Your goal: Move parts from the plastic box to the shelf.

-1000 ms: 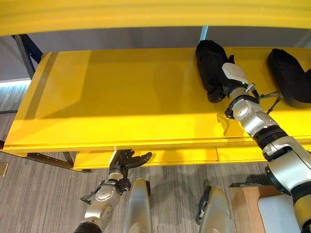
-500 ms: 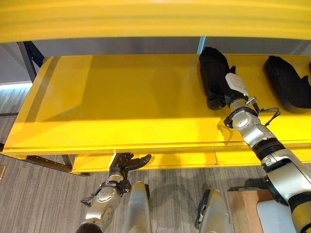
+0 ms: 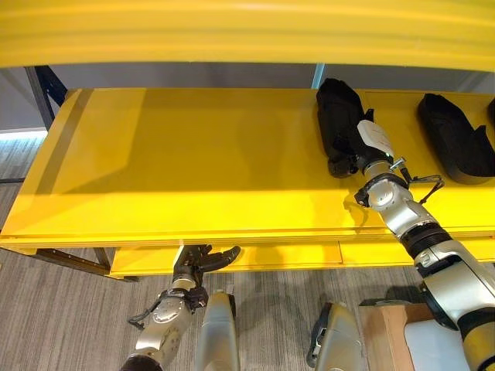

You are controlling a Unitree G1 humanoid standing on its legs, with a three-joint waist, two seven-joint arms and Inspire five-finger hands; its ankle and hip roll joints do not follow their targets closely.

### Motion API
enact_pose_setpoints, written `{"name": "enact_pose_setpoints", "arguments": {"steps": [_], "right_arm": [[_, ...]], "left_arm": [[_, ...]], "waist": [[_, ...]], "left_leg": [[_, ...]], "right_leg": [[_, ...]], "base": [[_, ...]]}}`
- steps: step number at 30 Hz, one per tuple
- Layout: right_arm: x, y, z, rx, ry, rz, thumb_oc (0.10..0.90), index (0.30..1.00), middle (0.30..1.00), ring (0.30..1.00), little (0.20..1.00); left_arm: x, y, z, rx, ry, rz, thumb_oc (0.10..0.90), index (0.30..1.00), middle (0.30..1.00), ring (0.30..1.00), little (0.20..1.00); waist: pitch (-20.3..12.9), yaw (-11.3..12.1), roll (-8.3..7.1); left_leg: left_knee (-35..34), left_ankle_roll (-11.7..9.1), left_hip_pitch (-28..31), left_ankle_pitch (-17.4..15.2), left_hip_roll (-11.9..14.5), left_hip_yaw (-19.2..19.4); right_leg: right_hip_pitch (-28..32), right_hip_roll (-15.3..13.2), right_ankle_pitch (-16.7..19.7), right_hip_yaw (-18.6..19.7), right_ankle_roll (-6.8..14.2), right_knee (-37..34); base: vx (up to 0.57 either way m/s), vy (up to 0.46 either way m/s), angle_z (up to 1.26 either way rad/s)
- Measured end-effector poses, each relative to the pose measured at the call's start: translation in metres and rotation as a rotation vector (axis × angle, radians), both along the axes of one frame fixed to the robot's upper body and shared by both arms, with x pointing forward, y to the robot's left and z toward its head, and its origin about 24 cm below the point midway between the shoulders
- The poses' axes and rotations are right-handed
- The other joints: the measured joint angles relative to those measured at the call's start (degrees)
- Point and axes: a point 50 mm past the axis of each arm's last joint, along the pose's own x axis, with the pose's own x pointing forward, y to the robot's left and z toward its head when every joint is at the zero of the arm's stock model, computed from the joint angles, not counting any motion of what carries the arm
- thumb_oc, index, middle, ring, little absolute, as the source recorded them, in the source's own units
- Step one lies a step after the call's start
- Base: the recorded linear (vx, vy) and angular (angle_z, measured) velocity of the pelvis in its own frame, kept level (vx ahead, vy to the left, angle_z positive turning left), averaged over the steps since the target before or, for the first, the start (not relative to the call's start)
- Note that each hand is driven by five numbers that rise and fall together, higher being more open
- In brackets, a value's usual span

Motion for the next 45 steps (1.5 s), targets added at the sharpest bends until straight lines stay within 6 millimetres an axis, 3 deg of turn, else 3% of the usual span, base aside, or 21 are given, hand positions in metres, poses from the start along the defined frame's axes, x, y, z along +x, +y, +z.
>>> {"name": "enact_pose_setpoints", "arguments": {"steps": [14,27,45], "right_arm": [[-0.009,-0.001,0.008,-0.103,-0.038,0.064,0.400,0.300,0.300,0.300,0.300],[-0.019,-0.001,0.020,-0.234,-0.055,0.141,0.400,0.300,0.300,0.300,0.300],[-0.028,-0.006,0.017,-0.151,-0.075,0.143,0.400,0.300,0.300,0.300,0.300]], "left_arm": [[0.001,0.002,0.001,0.001,-0.009,0.008,0.900,1.000,1.000,1.000,1.000],[0.003,0.005,0.005,0.009,-0.030,0.018,0.900,1.000,1.000,1.000,1.000],[0.005,0.012,0.009,0.010,-0.048,0.050,0.900,1.000,1.000,1.000,1.000]], "waist": [[-0.02,-0.52,-0.28],[0.50,-0.98,-1.44],[0.69,-1.08,-1.80]], "left_leg": [[-0.24,0.06,-0.67,-0.18,0.01,-0.41],[-0.32,0.11,-1.57,-0.22,0.01,-0.48],[-0.71,0.12,-1.94,-0.22,0.01,-0.81]], "right_leg": [[-0.07,0.01,-0.34,-0.63,-0.11,-0.35],[-0.85,0.03,-0.33,-0.85,-0.10,-0.66],[-0.85,0.13,-0.31,-1.37,-0.08,-1.19]], "base": [[-0.01,0.000,0.00],[0.00,0.000,0.00],[0.00,0.000,0.00]]}}
